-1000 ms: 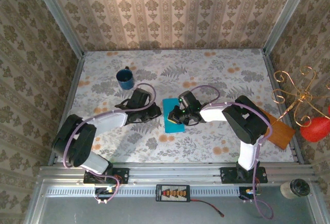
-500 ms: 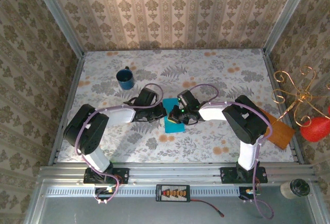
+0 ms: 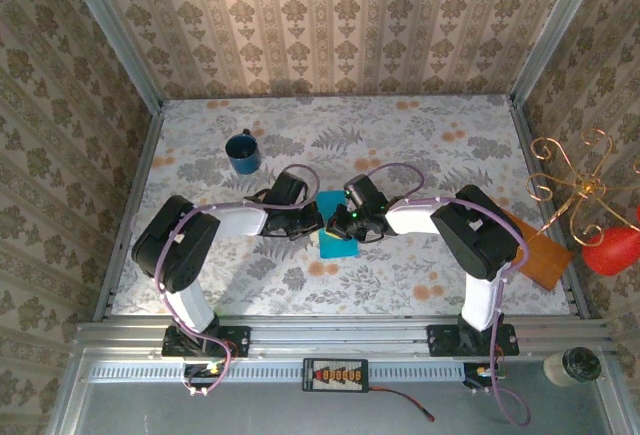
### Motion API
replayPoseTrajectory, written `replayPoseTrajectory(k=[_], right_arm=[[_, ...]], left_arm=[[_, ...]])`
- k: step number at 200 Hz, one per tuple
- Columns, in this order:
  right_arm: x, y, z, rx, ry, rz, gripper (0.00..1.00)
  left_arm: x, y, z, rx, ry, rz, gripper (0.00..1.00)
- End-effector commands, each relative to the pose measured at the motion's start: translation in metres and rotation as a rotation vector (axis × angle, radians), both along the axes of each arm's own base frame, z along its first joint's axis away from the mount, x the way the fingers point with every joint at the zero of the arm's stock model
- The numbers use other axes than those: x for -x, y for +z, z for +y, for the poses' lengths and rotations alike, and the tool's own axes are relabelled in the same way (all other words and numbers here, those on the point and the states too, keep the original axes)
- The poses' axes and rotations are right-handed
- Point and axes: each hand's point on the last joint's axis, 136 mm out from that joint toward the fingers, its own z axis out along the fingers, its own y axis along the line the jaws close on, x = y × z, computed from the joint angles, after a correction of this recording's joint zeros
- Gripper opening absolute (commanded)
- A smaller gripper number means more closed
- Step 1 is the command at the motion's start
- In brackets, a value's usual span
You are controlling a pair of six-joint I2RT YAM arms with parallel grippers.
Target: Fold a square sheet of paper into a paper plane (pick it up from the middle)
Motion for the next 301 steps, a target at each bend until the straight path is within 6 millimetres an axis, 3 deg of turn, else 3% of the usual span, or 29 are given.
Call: replayPoseTrajectory(k=[1, 35, 60, 99, 152, 200, 233, 263, 280, 301], right_arm=[[0.03, -0.05, -0.04, 0.204, -0.02, 0.135, 0.0], [0.009, -0.003, -0.017, 0.077, 0.014, 0.02, 0.02], [0.0, 0.017, -0.021, 0.102, 0.022, -0.042, 0.03], [-0.006, 0.007, -0.04, 0.112, -0.014, -0.032, 0.03], [-0.016, 0.005, -0.038, 0.117, -0.012, -0.047, 0.03], [-0.01, -0.015, -0.054, 0.17, -0.065, -0.007, 0.03], [-0.001, -0.032, -0.067, 0.2, -0.101, 0.026, 0.02], [0.005, -0.044, -0.075, 0.239, -0.109, 0.049, 0.02], [0.007, -0.048, -0.078, 0.253, -0.113, 0.055, 0.03], [0.009, -0.051, -0.081, 0.268, -0.12, 0.064, 0.02]], left_arm=[[0.004, -0.012, 0.005, -0.064, -0.019, 0.037, 0.0], [0.019, -0.034, 0.02, -0.15, -0.021, 0.109, 0.0], [0.023, -0.04, 0.022, -0.163, -0.027, 0.129, 0.0], [0.02, -0.039, 0.019, -0.162, -0.037, 0.124, 0.0], [0.017, -0.037, 0.014, -0.161, -0.05, 0.122, 0.0], [0.013, -0.032, 0.012, -0.158, -0.048, 0.114, 0.0], [0.004, -0.015, 0.003, -0.116, -0.049, 0.07, 0.0], [-0.011, 0.039, -0.024, 0.088, -0.083, -0.1, 0.08], [-0.011, 0.058, -0.021, 0.094, -0.083, -0.136, 0.11], [0.0, 0.063, -0.015, 0.071, -0.083, -0.131, 0.13]])
